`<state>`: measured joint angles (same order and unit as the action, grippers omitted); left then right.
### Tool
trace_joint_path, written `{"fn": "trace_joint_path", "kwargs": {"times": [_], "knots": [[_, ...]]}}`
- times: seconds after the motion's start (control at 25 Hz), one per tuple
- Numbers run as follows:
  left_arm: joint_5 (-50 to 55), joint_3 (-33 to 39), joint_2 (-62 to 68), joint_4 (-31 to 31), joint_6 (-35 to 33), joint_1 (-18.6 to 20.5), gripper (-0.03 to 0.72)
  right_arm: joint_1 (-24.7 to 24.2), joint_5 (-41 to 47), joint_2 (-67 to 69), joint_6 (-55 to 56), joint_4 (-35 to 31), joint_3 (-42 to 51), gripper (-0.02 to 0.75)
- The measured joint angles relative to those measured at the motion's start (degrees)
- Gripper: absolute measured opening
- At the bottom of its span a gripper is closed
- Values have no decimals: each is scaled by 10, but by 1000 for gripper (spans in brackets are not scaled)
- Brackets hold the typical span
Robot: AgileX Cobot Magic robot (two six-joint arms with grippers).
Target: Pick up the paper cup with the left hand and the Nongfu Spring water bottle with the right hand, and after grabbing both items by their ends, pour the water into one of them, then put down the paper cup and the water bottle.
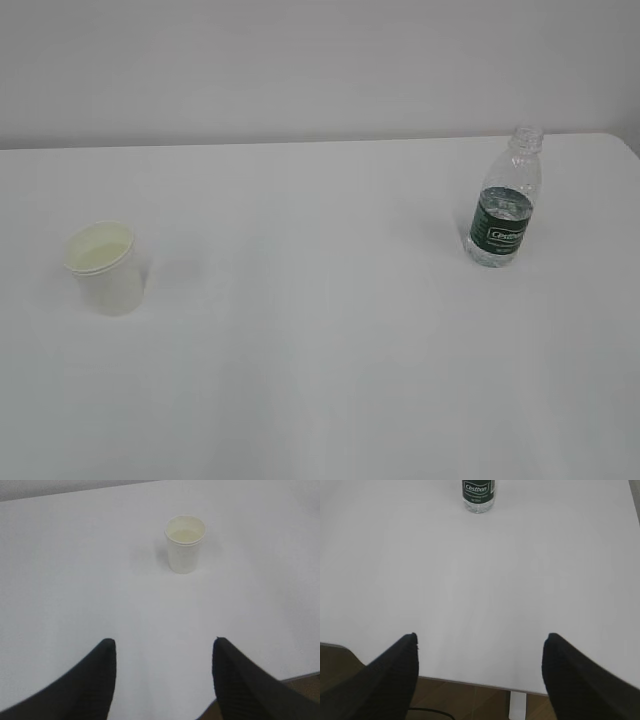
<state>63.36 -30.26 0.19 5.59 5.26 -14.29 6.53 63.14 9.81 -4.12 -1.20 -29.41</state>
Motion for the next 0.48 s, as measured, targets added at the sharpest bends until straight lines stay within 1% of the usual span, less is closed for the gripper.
{"fn": "trace_joint_path", "kwargs": {"times": [0.48], "knots": [[0, 0, 0, 0, 0, 0, 431, 0, 1, 0, 0, 1, 0, 586]]}}
